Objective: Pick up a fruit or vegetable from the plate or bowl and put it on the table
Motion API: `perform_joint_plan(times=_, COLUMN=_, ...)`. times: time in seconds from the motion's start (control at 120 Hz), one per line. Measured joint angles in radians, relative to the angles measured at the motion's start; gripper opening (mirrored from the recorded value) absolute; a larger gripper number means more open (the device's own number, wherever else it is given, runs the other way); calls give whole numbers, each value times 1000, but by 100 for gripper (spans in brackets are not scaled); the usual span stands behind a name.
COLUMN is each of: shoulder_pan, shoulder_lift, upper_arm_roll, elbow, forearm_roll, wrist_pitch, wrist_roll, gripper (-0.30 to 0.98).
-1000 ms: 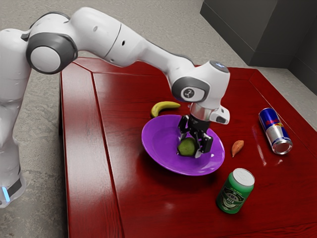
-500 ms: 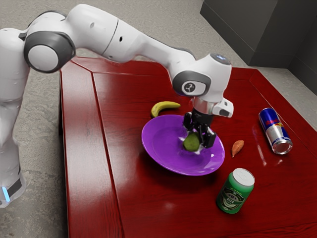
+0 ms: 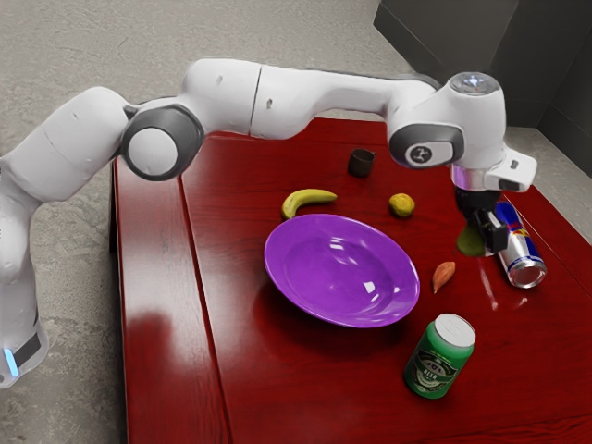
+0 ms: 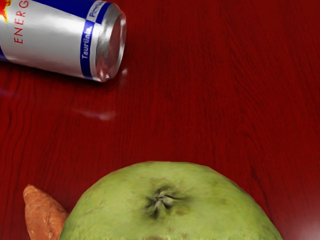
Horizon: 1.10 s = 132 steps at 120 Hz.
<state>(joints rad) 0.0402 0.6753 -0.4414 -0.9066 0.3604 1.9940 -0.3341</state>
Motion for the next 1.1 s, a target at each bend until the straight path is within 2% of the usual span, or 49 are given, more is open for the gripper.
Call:
perform_joint_plan(times=0.092, shoulder_pan=-5, shoulder_lift=46, upper_arm_roll=-26, elbow=6, forearm_roll=38, wrist_pitch=38, wrist_roll=31, gripper=32)
perform_joint_plan(times=0.225, shoulder_pan=-12, shoulder_lift=113, upper_arm_roll=-51, elbow=7, forearm_roll=60, wrist_pitch=92, wrist_roll=68, gripper=32)
perform_joint_plan(times=0.483, shoulder_pan=-13, shoulder_lift=193, upper_arm_roll=-54, elbow=15, forearm_roll=71, wrist_pitch=156, wrist_roll=121, gripper=32)
perform_joint_plan(times=0.967, shoulder_pan=-37, shoulder_lift=268, upper_arm_roll=-47, elbow=67, forearm_roll=96, wrist_pitch=295, wrist_roll=205, gripper=32)
perform_joint_plan(times=1.1, shoulder_pan=-36, shoulder_lift=269, upper_arm_roll=-45, elbow=67, forearm_roll=85, wrist_pitch=308, wrist_roll=229, gripper=54)
